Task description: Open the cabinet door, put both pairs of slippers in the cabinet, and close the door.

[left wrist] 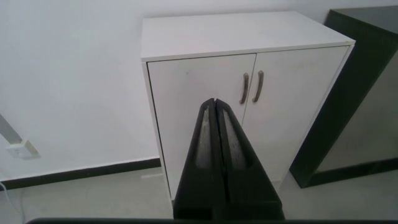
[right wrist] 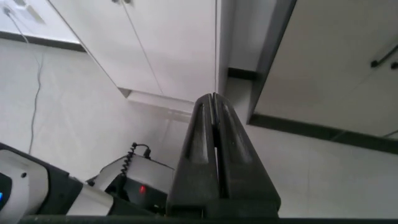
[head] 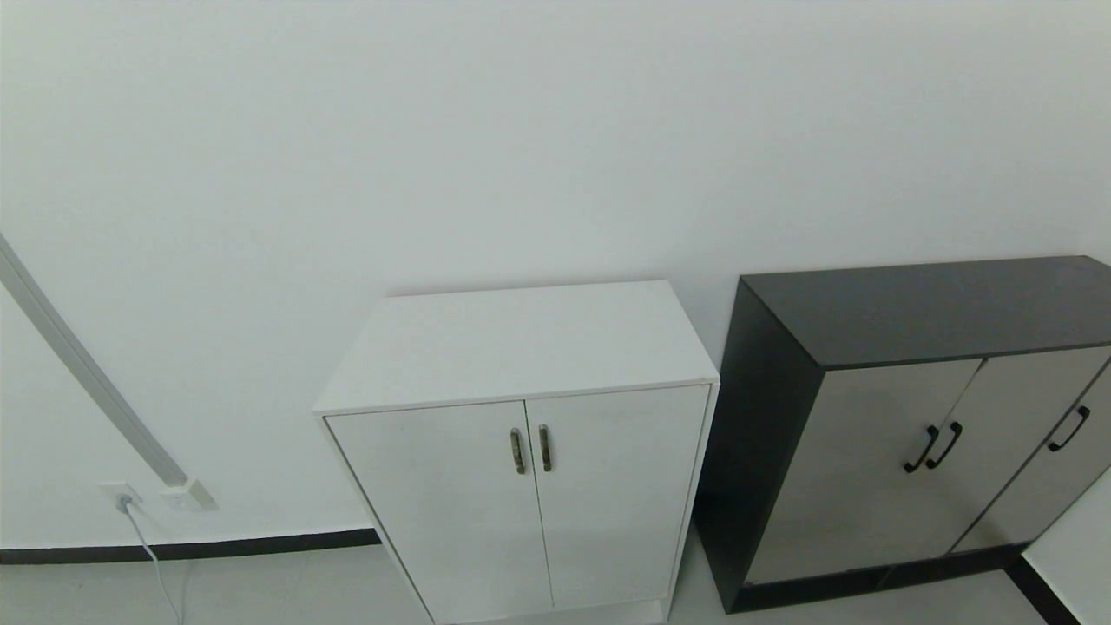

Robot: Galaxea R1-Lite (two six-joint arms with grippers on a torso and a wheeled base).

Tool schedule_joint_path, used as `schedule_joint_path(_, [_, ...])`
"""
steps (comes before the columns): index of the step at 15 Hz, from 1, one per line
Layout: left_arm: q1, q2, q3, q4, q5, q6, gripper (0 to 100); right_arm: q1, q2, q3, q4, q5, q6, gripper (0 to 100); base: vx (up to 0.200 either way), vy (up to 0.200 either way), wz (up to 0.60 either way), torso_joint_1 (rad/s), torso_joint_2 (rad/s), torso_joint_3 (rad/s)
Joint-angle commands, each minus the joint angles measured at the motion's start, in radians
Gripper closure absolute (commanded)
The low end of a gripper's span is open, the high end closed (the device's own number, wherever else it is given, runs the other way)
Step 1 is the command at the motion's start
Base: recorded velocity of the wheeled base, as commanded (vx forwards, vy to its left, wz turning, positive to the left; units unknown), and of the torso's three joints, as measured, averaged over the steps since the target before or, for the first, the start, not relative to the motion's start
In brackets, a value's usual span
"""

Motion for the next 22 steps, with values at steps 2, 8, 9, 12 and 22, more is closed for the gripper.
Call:
schedule_joint_path(2, [0.0,0.002,0.0,0.0,0.001,-0.001,100,0.028,-0.085,-0.011,0.024,0.005,0.0,100,0.0,0.0,0.0,0.0,0.0,0.0])
schedule_joint_path(8, [0.0,0.002,0.0,0.0,0.001,-0.001,100,0.048,-0.103,-0.001,0.032,-0.024,-0.025,100,0.0,0.0,0.0,0.0,0.0,0.0])
schedule_joint_path(9, [0.0,0.002,0.0,0.0,0.001,-0.001,100,0.004,-0.106,0.001,0.032,-0.03,-0.039,100,0.0,0.0,0.0,0.0,0.0,0.0])
schedule_joint_path(12, [0.0,0.002,0.0,0.0,0.001,-0.001,100,-0.144,-0.143,-0.001,0.033,-0.03,-0.045,100,0.0,0.0,0.0,0.0,0.0,0.0])
schedule_joint_path(22, [0.0,0.002,0.0,0.0,0.001,-0.001,100,-0.25,-0.444,0.001,0.032,-0.035,-0.034,100,0.0,0.0,0.0,0.0,0.0,0.0])
